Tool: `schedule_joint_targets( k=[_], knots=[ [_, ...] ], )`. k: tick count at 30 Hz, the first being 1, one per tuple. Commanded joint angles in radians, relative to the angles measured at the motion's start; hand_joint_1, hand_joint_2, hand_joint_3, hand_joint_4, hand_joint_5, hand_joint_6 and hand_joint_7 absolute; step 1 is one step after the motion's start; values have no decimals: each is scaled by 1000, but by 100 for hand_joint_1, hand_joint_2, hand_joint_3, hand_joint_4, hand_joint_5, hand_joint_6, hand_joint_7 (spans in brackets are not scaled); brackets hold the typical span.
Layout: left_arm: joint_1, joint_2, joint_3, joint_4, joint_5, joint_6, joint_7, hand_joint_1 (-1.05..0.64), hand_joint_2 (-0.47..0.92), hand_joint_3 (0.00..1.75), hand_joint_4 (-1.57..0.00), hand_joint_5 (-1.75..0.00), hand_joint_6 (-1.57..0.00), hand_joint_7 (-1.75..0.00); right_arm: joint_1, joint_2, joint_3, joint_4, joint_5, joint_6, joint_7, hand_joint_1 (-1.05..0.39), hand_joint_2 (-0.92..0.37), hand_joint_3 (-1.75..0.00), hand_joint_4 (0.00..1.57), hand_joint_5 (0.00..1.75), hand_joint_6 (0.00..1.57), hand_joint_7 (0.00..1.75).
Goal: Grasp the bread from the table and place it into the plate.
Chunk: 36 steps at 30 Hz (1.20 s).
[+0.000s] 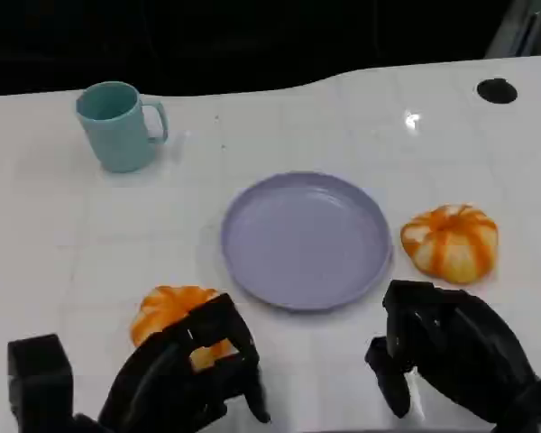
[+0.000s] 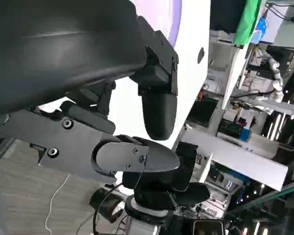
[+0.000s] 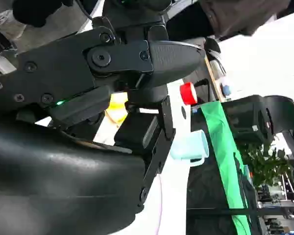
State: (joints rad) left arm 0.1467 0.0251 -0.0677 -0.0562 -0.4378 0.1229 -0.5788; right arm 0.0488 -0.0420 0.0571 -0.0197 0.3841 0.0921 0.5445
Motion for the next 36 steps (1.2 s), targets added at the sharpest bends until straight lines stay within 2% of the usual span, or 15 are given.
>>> schedule_joint_targets(
  k=[1,36],
  knots=[
    [-2,10,5,-6,13,-13,12,-56,92,32,-70,-175,-45,-175,-7,-12,-13,9,8,-1,8,-93,-92,-36,120,164,101,150],
    [-25,4,21,42,6,-54,-4,-57,92,32,-69,-175,-45,-175,-23,-6,-17,45,-3,-22,18,-93,-92,-37,120,164,102,150]
  ],
)
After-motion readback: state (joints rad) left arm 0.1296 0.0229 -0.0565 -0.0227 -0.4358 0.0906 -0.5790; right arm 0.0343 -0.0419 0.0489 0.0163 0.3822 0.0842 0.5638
